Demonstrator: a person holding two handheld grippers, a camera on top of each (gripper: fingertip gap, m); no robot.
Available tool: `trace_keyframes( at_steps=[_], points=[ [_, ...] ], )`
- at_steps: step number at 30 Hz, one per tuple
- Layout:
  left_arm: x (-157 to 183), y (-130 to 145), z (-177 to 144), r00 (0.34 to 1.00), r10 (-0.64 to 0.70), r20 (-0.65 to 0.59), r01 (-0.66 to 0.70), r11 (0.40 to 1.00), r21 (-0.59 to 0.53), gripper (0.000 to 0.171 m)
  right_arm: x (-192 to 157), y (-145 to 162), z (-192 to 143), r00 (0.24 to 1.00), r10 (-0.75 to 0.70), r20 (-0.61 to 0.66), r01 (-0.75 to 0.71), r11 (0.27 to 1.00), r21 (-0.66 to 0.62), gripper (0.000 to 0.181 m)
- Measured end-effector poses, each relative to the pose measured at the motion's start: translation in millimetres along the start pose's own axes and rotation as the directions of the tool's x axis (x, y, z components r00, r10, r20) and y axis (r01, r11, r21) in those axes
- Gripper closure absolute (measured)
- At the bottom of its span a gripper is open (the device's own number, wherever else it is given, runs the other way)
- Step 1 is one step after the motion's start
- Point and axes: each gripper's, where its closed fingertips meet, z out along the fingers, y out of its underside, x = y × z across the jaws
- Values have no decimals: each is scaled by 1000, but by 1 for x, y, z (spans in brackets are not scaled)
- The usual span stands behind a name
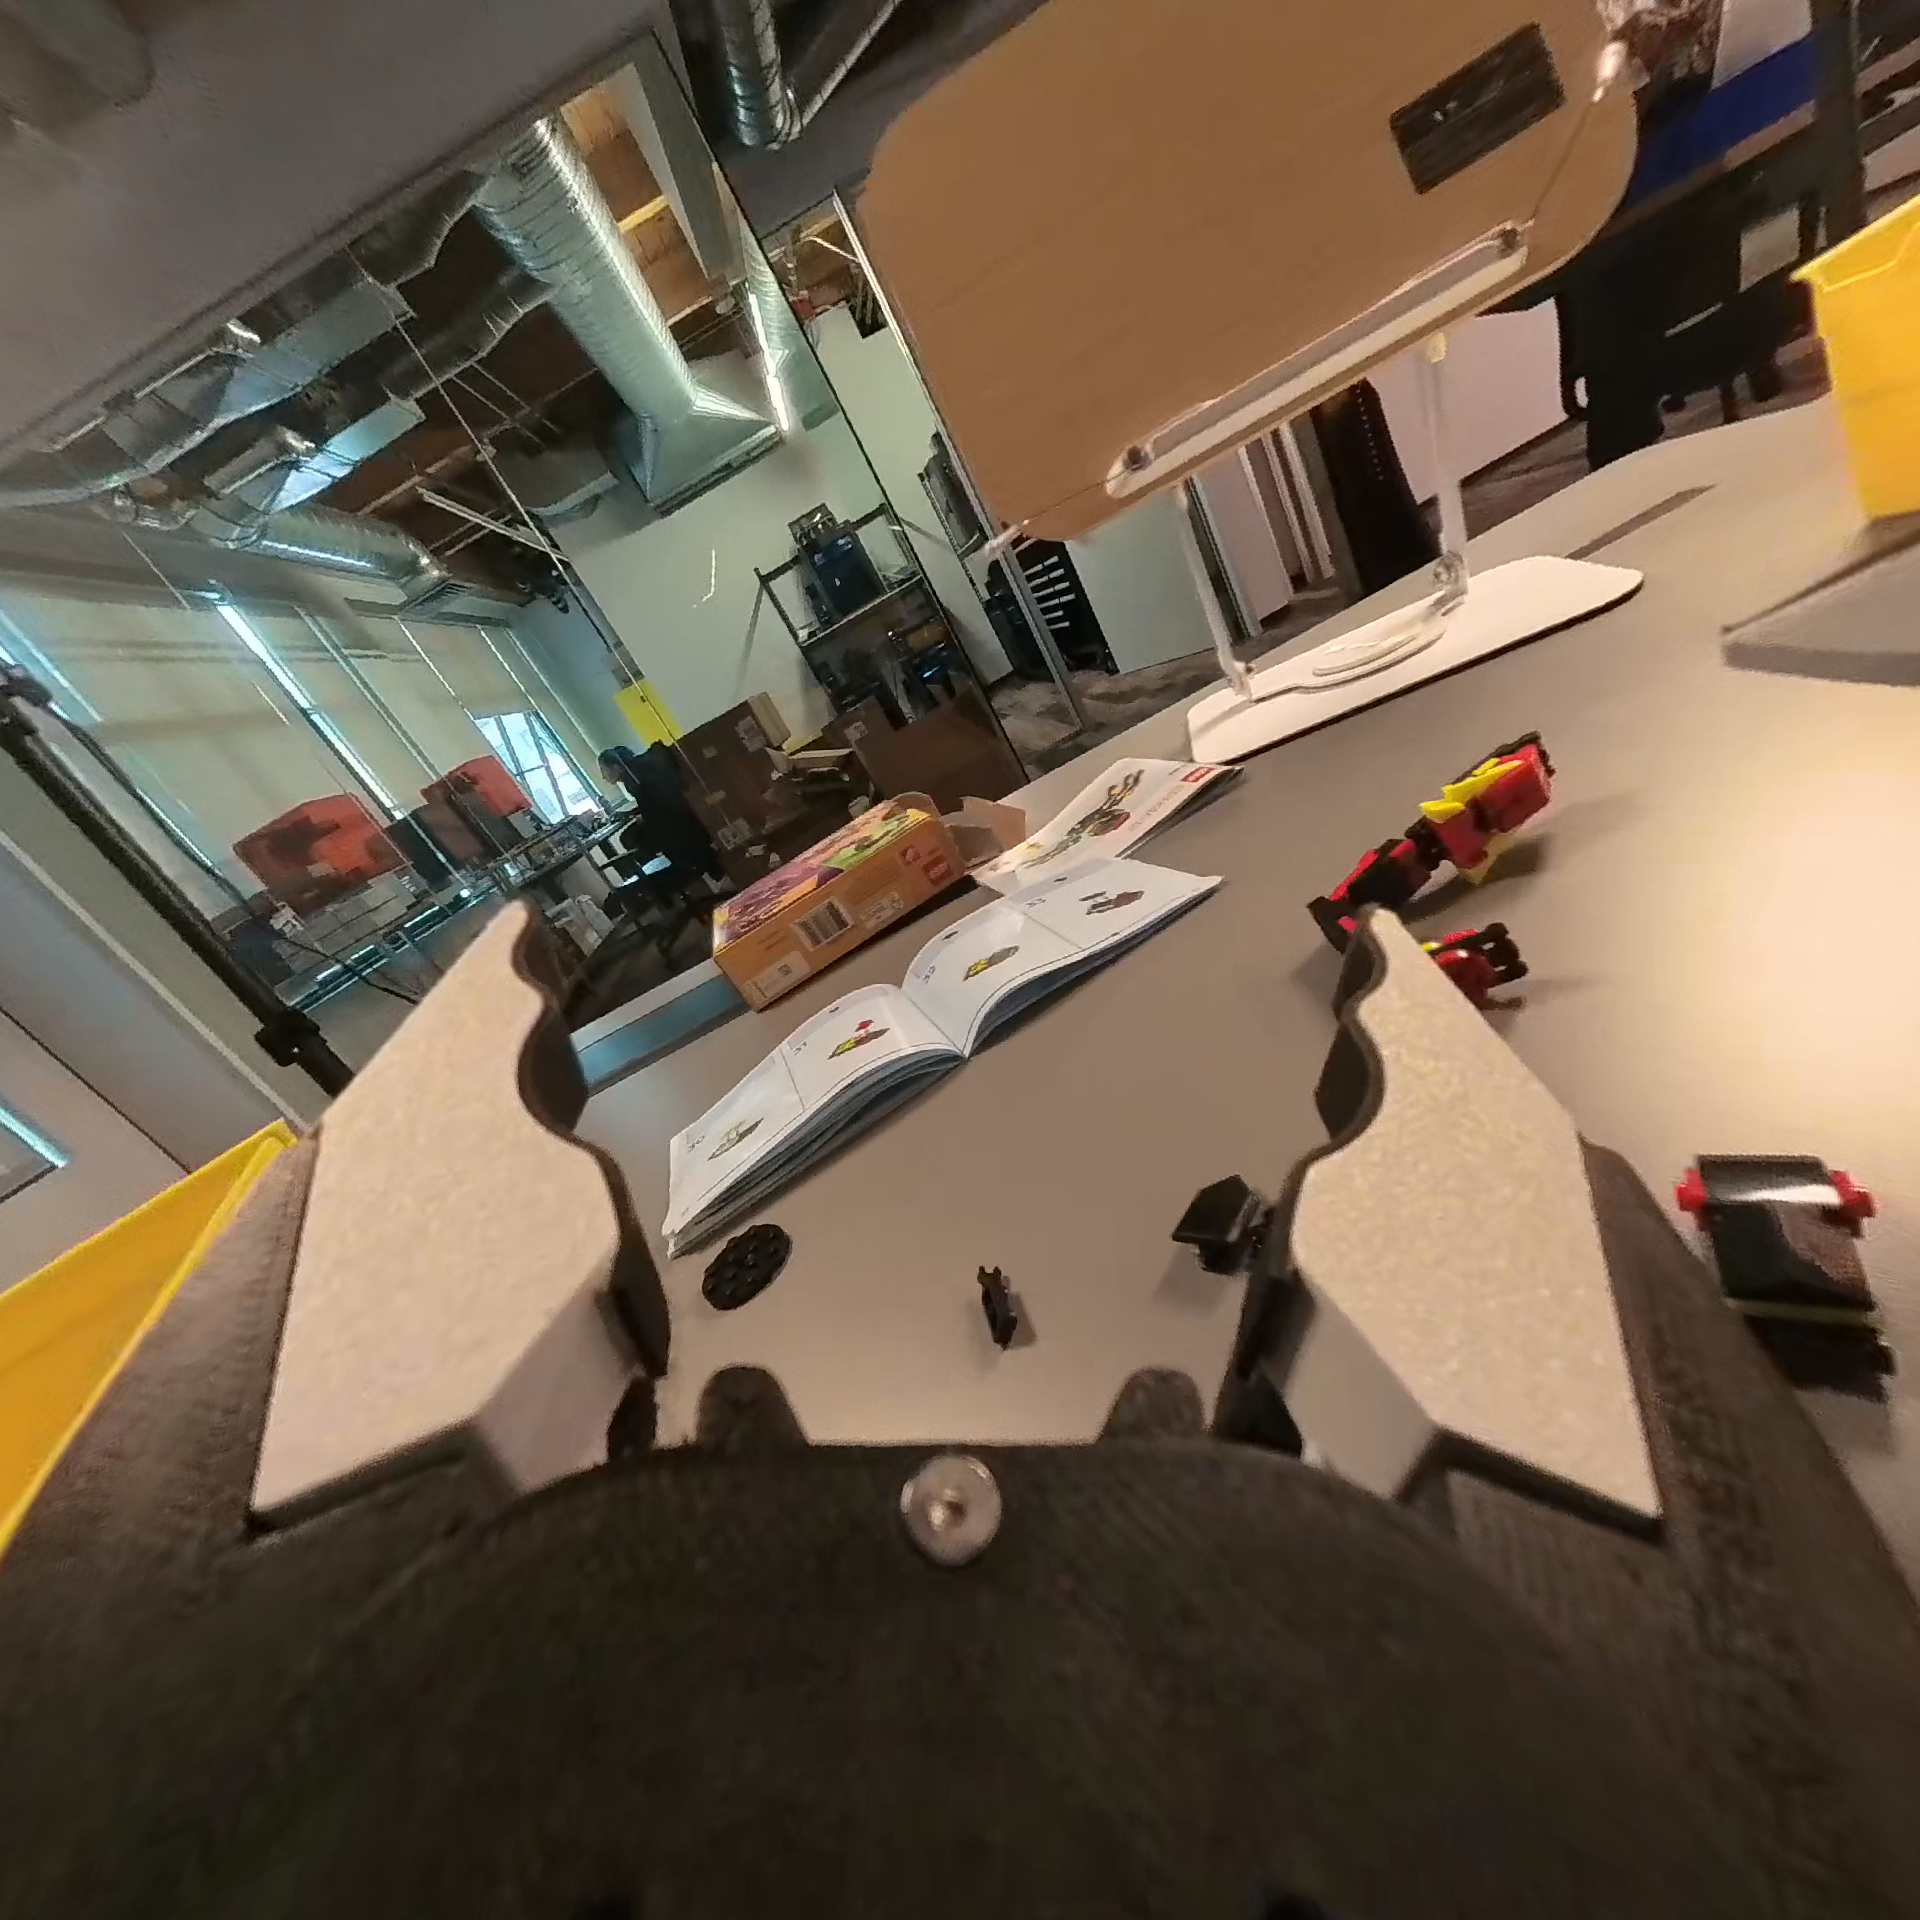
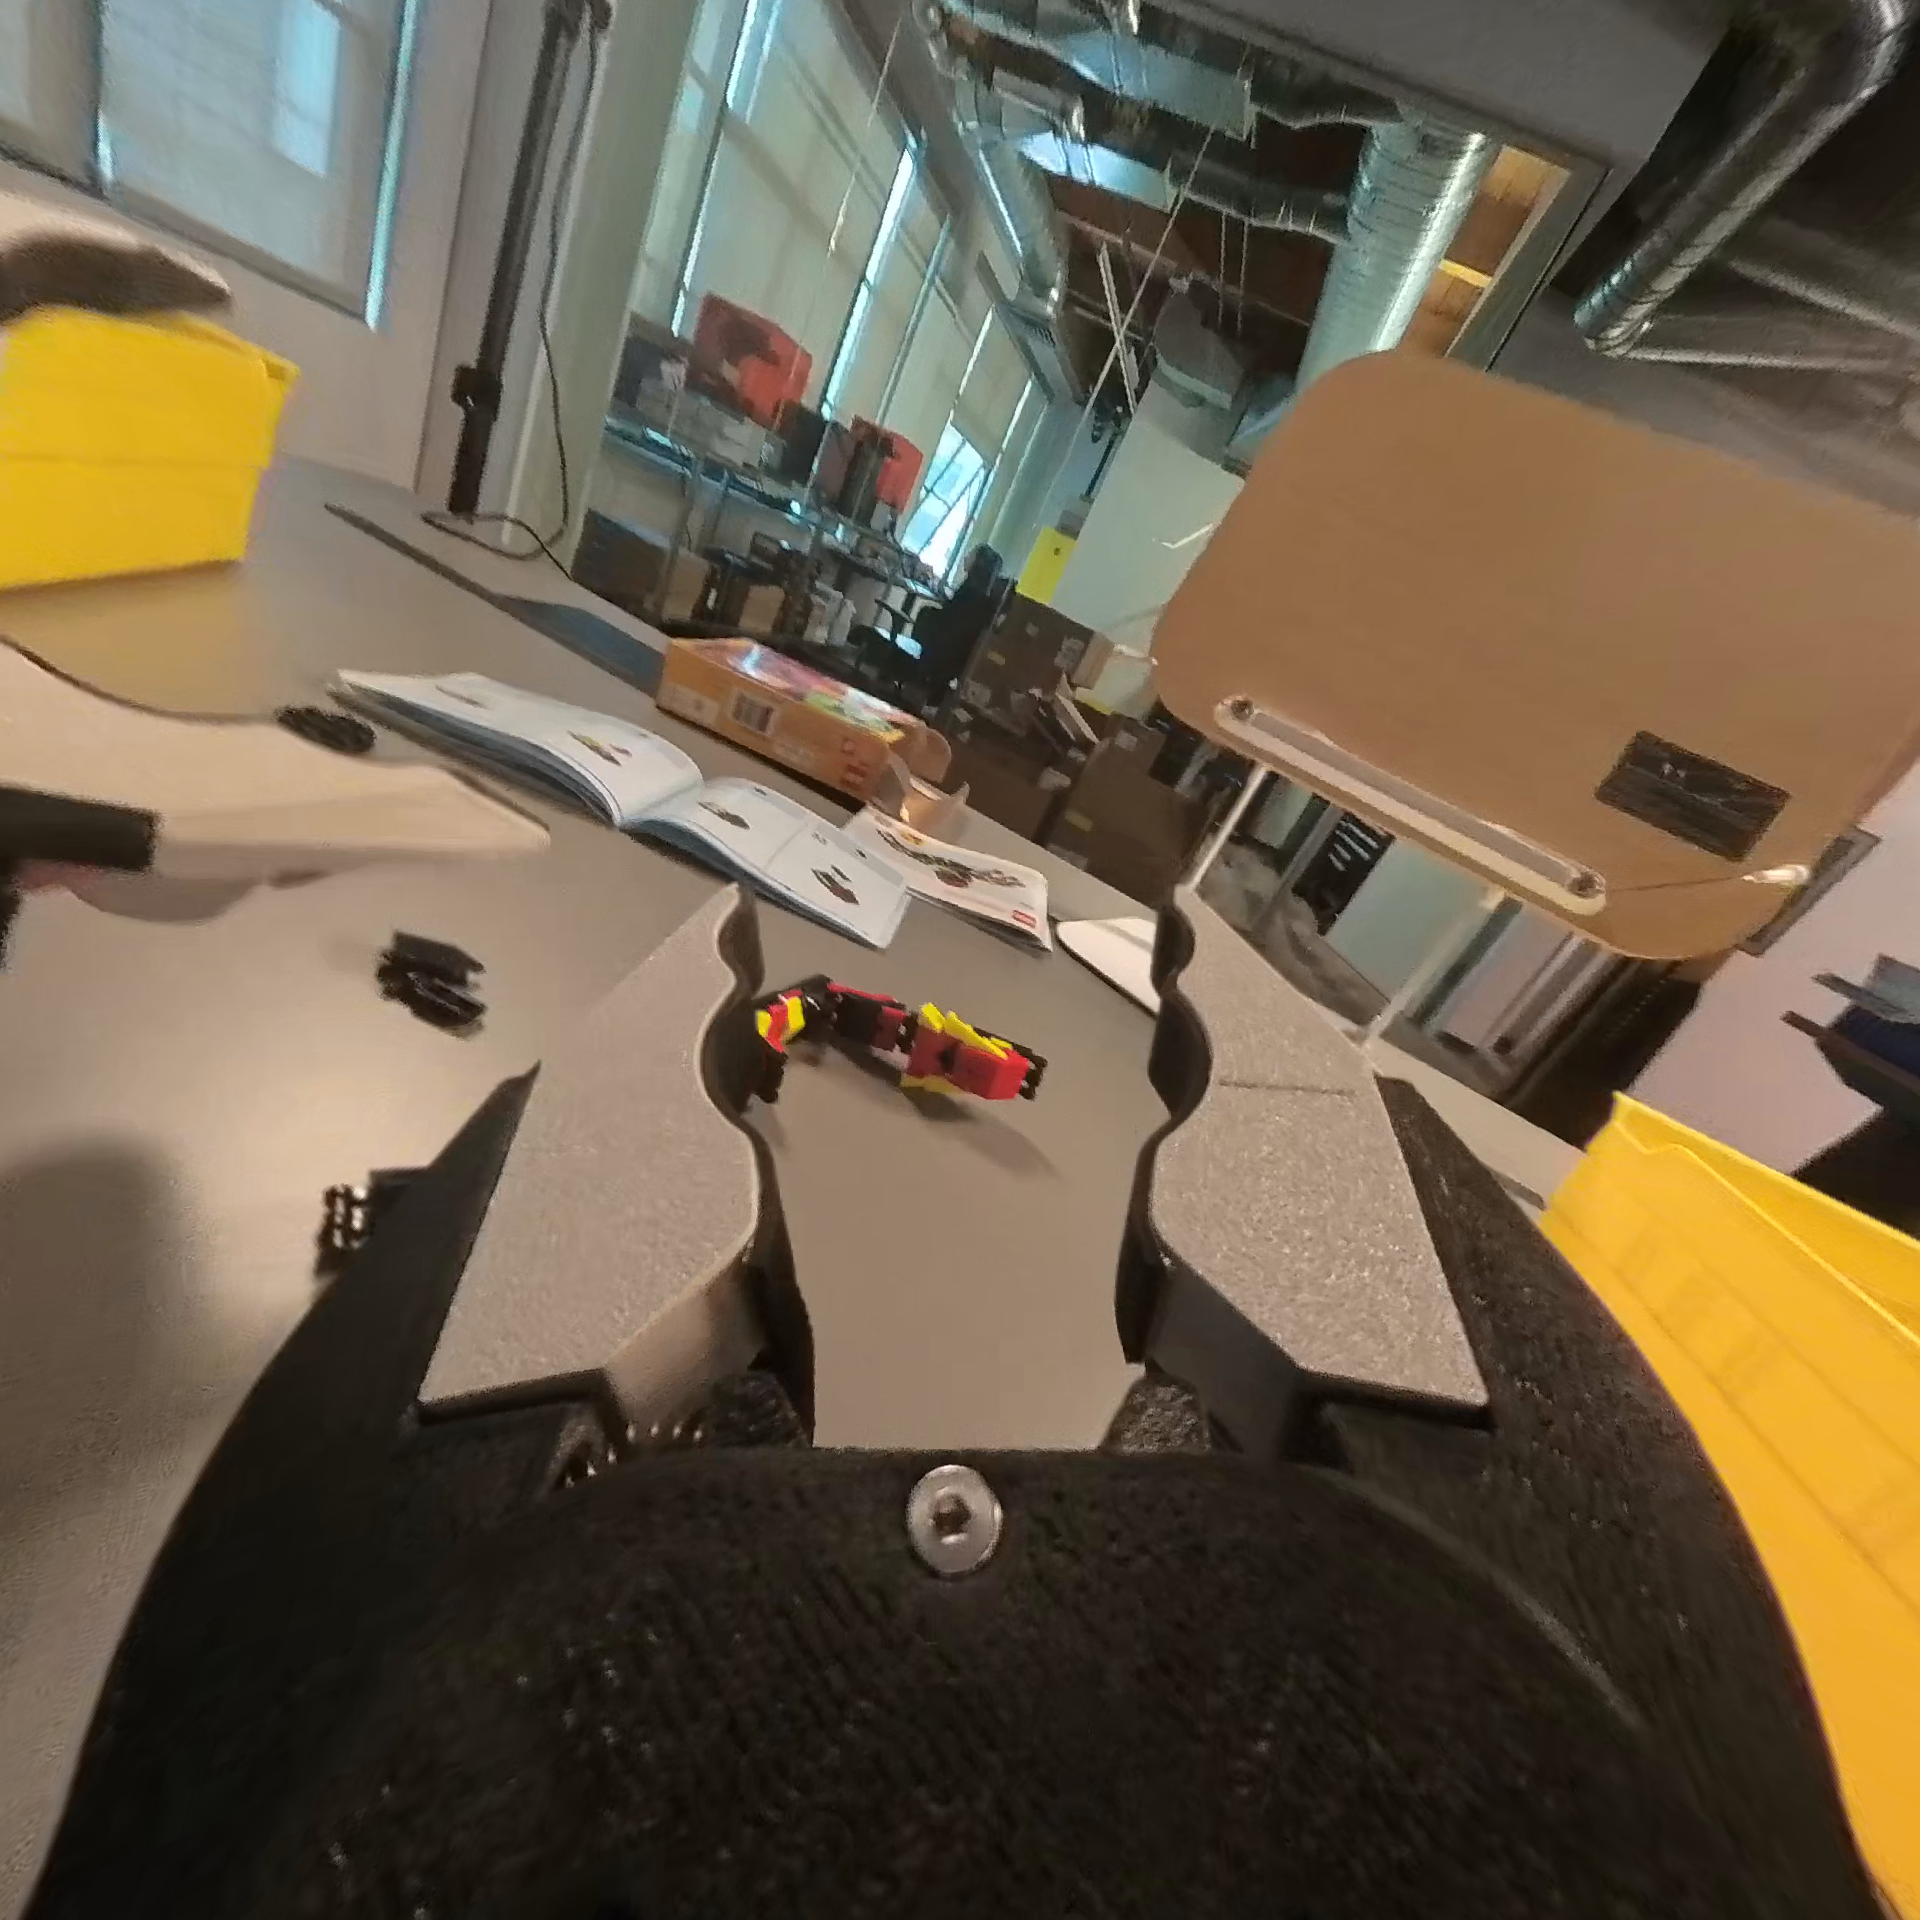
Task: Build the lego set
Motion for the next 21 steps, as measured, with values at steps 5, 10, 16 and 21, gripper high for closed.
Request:
trace_keyframes(
  at_steps=[5,10,16,21],
  points=[
    [-8,-4,-1,999,-54,4,54,998,34,32,1,11,6,999,-49,-10,48,997,-55,121],
    [-13,-22,7,996,-87,-21,89,989,116,36,4,22,19,991,-137,1,137,989,-61,130],
    [-2,-18,46,991,117,-71,-112,991,73,42,19,41,51,963,-269,5,269,961,-72,129],
    [5,-18,79,977,182,-112,-171,980,100,60,45,35,72,941,-330,-72,331,944,2,127]
  ],
)
